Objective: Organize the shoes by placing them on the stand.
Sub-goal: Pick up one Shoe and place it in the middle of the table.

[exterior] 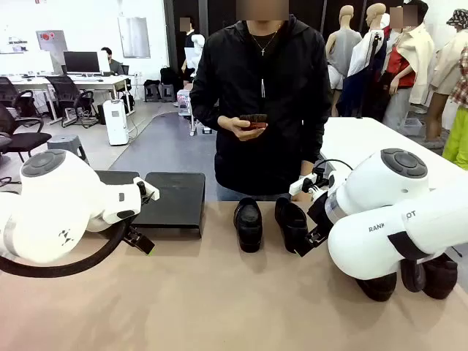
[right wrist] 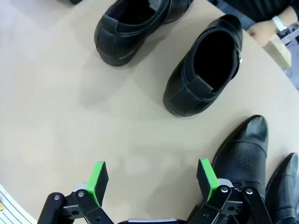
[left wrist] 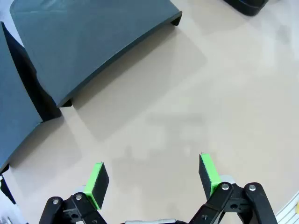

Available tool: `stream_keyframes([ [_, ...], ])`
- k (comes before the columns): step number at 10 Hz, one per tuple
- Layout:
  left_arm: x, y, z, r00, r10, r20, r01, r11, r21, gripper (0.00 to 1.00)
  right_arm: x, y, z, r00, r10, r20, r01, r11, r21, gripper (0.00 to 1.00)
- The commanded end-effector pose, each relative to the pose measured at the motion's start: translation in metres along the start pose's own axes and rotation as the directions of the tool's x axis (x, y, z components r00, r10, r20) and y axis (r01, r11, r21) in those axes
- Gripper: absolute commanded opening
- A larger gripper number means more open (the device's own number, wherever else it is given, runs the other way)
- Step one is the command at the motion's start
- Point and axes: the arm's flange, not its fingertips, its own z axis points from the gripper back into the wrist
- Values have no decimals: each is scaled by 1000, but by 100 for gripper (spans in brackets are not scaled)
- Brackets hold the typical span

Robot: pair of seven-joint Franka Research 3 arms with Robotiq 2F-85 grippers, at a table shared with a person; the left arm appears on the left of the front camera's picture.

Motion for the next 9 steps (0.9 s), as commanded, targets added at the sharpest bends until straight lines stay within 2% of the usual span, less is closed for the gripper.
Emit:
stream_keyframes([
  [1, 0, 0, 0, 1000, 0, 0, 0, 1000, 0, 100, 0, 0, 0, 1000, 0, 0, 0, 1000, 0, 100],
  [9, 0, 0, 0, 1000, 0, 0, 0, 1000, 0, 100, 0, 0, 0, 1000, 0, 0, 0, 1000, 0, 100],
])
